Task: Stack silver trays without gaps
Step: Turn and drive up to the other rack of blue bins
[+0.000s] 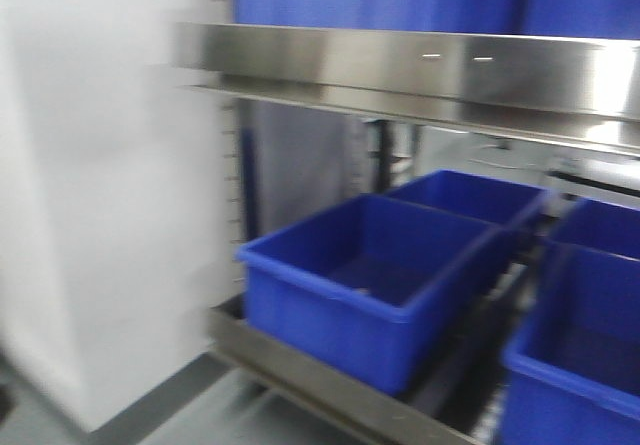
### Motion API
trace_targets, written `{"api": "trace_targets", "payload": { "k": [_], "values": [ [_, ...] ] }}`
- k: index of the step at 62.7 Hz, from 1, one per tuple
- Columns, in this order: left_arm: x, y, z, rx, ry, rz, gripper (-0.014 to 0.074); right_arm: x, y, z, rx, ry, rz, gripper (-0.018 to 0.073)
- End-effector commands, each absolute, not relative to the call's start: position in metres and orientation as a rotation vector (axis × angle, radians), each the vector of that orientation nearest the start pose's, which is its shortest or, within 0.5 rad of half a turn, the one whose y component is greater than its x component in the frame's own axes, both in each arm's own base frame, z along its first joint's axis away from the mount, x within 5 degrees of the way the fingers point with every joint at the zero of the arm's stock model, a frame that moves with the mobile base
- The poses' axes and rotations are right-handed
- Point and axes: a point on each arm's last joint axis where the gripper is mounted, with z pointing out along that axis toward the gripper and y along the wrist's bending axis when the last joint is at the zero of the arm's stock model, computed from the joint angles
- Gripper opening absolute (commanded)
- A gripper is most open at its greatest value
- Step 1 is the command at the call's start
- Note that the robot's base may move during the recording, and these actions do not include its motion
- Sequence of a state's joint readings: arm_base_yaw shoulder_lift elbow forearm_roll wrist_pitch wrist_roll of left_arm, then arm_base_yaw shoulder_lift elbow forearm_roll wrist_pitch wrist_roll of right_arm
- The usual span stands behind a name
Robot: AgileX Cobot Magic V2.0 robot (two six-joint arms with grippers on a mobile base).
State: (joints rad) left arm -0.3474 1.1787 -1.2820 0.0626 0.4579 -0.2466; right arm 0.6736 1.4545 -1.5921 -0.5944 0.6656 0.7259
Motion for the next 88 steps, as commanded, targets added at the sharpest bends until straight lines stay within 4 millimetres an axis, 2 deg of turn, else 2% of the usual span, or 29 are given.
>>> {"api": "trace_targets", "payload": {
  "k": [1,88],
  "values": [
    [0.2404,-0.0885,0.4508,0.125,1.804,-0.389,-0.0017,0.2704,0.1799,0.4686,-0.194,1.818,0.339,-0.0078],
    [0.2404,-0.0885,0.4508,0.125,1.804,-0.389,-0.0017,0.2704,0.1799,0.4686,-0.194,1.818,0.339,-0.0078]
  ]
}}
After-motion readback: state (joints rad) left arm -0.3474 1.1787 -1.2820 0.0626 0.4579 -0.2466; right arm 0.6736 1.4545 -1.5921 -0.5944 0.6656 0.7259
